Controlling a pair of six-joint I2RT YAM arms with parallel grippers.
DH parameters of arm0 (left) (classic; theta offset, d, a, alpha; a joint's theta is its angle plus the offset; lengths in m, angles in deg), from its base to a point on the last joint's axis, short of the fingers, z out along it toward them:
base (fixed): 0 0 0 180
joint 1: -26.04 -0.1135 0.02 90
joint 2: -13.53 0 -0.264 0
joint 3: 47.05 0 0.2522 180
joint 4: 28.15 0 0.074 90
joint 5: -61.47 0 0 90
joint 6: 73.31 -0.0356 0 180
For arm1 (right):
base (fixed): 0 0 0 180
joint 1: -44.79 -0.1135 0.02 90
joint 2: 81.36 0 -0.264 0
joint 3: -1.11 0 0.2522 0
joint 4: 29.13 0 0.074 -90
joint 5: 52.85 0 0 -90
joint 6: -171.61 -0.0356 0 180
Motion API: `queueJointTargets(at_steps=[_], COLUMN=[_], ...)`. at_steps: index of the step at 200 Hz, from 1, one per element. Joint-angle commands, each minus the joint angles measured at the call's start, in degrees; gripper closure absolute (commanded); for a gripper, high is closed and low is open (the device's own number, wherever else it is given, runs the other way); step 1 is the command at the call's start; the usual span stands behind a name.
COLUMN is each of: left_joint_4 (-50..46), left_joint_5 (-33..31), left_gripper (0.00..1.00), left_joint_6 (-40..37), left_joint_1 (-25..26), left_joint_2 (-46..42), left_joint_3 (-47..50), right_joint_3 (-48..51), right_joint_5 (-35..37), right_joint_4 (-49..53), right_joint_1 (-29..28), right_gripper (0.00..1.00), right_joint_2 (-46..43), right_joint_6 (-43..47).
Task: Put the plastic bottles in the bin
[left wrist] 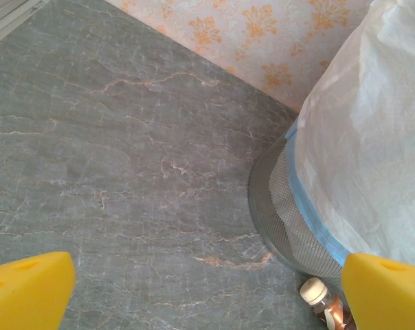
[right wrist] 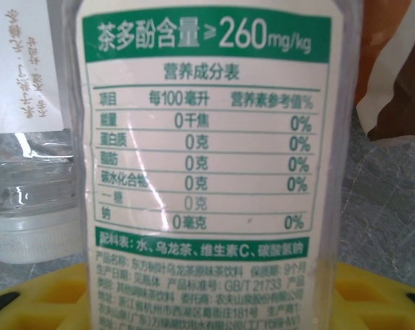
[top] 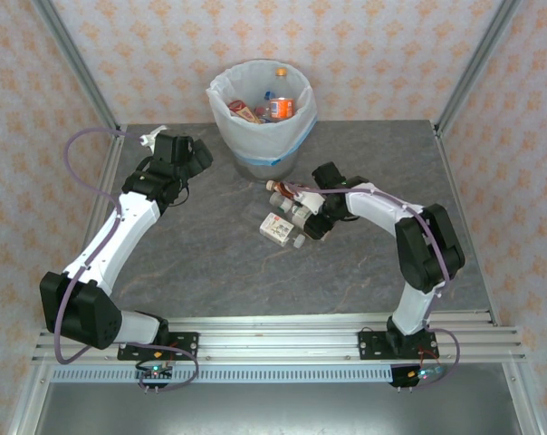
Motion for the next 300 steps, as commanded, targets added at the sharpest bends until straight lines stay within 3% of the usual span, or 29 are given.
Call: queueJointTargets(at_steps=[1,119,233,300], left_joint_4=[-1.1,-0.3,0.0,11.8], left_joint_5=[-1.9,-0.4,1.0,19.5], left_gripper=[0.0,0.0,0.0,0.0], left_joint_6=[0.9,1.5,1.0,-5.3], left_joint_1=[-0.8,-1.3,-2.0,-2.0], left_joint_2=[-1.3,-1.0,-1.4,-3.9], left_joint_3=[0.8,1.4,2.4,6.8], right_joint_3=[1.1,3.1,5.9,6.0], right_joint_5=[0.4,-1.5,-6.0,-13.3], right_joint_4=[1.1,-0.2,-8.7,-14.3], right_joint_1=[-0.2,-0.3,-0.3,-0.3], right_gripper=[0.57,0.62,0.62,0.62], right_joint_2=[-2.8,-10.5,-17.8,-20.6], right_joint_6=[0.0,-4.7,-11.1,-15.4])
